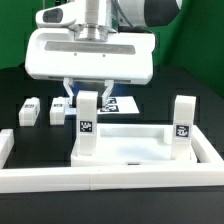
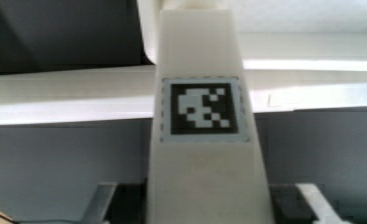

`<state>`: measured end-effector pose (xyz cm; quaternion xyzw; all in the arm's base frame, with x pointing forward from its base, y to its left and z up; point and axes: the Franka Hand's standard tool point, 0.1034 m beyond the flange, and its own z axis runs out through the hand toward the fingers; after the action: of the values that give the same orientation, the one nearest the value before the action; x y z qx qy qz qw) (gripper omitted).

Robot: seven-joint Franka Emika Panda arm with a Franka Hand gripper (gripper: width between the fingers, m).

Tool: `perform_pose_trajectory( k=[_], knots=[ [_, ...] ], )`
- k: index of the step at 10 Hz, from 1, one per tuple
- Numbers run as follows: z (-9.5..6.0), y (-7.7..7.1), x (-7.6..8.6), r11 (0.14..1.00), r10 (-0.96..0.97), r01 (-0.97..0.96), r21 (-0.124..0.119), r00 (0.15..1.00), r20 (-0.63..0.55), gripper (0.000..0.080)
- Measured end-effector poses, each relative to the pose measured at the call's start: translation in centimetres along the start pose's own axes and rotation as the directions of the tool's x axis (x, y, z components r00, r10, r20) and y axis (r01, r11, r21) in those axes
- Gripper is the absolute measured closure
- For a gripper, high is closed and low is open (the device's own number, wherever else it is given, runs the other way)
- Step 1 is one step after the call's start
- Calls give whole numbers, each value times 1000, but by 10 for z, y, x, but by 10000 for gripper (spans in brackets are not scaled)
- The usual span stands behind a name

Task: Assemble desk

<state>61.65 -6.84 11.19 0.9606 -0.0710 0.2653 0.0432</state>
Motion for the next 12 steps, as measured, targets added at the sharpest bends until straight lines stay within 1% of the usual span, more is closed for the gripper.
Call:
perform_pose_trajectory(
  k=[1,2,3,4,5,9,10,11,12],
  knots=[
    [0,0,0,1000,0,0,0,1000,0,509],
    [0,0,0,1000,0,0,0,1000,0,318],
    [0,0,0,1000,0,0,0,1000,0,318],
    [0,0,0,1000,0,0,0,1000,0,188],
    [0,0,0,1000,0,0,0,1000,0,161],
    [0,0,0,1000,0,0,0,1000,0,151],
    [0,0,0,1000,4,-4,5,1000,11,151],
    [-4,-6,1,998,29,-35,54,995,100,151],
    [-14,-6,15,993,56,-73,96,984,170,151]
  ],
)
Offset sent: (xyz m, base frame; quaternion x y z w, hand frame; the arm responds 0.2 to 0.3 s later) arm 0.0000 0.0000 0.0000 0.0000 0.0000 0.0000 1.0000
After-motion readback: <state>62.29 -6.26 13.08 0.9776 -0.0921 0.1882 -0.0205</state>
